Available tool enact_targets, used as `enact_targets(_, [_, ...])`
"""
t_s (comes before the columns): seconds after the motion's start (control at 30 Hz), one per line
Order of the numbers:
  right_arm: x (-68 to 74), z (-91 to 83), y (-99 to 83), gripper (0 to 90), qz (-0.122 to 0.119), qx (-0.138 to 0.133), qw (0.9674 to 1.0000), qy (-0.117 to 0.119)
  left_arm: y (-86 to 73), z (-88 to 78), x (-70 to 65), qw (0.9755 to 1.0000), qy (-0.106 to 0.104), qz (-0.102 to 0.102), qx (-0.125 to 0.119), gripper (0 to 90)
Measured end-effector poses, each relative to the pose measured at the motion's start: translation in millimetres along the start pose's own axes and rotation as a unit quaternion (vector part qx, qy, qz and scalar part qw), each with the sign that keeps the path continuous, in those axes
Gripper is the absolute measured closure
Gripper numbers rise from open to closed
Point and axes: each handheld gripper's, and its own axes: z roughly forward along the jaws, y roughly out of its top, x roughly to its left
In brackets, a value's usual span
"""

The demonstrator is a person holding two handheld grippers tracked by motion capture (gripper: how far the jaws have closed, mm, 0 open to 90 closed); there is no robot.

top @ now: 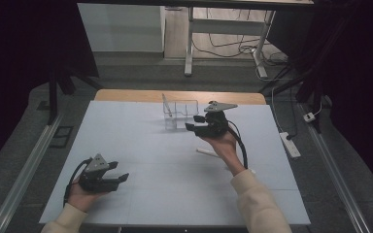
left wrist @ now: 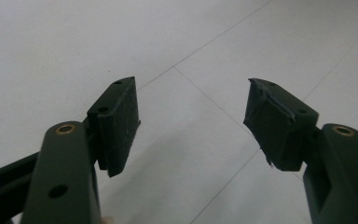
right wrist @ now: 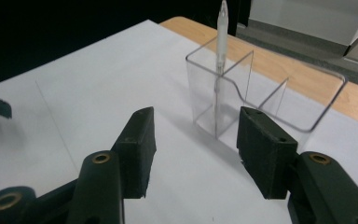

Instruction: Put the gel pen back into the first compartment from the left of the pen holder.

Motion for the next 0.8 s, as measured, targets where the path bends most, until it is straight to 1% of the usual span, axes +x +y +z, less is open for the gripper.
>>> enact_targets(0.17, [2.0,-10.7,-8.3,46.2,0.001,0.012,0.9999,-0.010,0.2,0.2,-0.4,1.0000,0.000,0.000,0.000,34.8])
enact_targets(0.23, [1.9,-13.8,-11.4,46.1,0.001,0.015,0.9998,-0.010,0.4,0.2,-0.6,1.0000,0.000,0.001,0.000,34.8])
enact_targets(0.33, [2.0,-19.8,-17.4,46.0,0.010,0.015,0.9998,-0.002,0.7,0.5,-0.5,1.0000,0.001,0.001,0.001,34.8])
enact_targets(0.5, [3.4,-29.0,-25.6,45.8,0.007,0.018,0.9998,0.000,0.9,1.3,-0.3,1.0000,0.001,0.001,0.001,34.8])
enact_targets(0.57, [3.3,-33.4,-29.0,45.6,0.002,0.018,0.9998,-0.007,1.0,1.5,-0.2,1.0000,0.001,0.001,0.002,34.8])
enact_targets(0.63, [2.8,-36.7,-31.7,45.6,0.004,0.019,0.9998,-0.009,1.1,1.6,-0.2,1.0000,0.001,0.000,0.002,34.9])
enact_targets(0.8, [2.4,-42.4,-37.7,45.5,-0.005,0.026,0.9995,-0.018,1.5,1.8,-0.3,1.0000,0.002,0.000,0.001,34.9])
